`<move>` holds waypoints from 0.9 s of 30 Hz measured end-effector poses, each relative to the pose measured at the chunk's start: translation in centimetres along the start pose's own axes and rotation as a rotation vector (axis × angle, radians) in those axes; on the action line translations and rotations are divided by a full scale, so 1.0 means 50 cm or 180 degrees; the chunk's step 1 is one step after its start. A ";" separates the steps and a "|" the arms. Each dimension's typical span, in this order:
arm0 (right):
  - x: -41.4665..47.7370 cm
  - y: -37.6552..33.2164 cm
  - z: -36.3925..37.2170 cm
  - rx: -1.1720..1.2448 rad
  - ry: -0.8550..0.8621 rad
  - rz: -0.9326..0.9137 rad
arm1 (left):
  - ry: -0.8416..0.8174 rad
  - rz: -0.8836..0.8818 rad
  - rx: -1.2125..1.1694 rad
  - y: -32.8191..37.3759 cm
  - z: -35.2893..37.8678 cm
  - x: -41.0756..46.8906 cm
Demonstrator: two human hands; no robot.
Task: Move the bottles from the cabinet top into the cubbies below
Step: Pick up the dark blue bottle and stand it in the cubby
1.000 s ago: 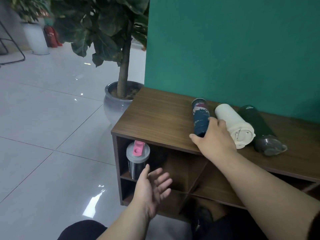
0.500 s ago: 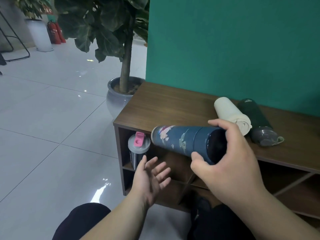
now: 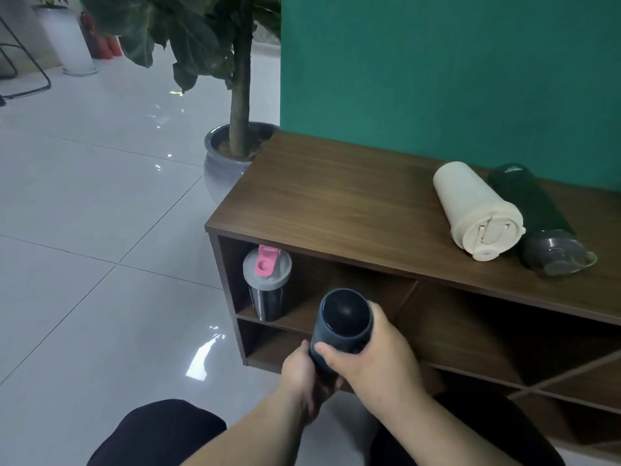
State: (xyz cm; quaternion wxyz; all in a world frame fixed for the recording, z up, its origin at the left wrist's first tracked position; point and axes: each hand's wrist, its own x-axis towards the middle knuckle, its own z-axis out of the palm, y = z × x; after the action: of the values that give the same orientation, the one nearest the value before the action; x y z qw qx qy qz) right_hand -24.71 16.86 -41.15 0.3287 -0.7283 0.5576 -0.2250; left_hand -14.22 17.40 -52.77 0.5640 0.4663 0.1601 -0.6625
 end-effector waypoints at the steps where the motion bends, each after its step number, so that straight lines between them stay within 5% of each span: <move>1: 0.013 0.011 0.010 0.0006 -0.0028 0.0027 | -0.0018 0.0003 0.0045 0.002 0.003 0.010; 18: 0.196 0.108 0.069 0.0265 0.0163 0.0483 | 0.0286 0.0089 -0.0336 0.007 0.070 0.163; 27: 0.214 0.102 0.072 0.0163 0.0147 0.0723 | -0.0045 0.0055 -0.0639 0.017 0.087 0.151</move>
State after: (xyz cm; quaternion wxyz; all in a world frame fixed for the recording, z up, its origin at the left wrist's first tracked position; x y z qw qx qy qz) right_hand -22.63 6.57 -47.77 0.3577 -0.6465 0.6379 -0.2172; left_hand -14.84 9.39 -56.31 0.6147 0.4041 0.2176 -0.6415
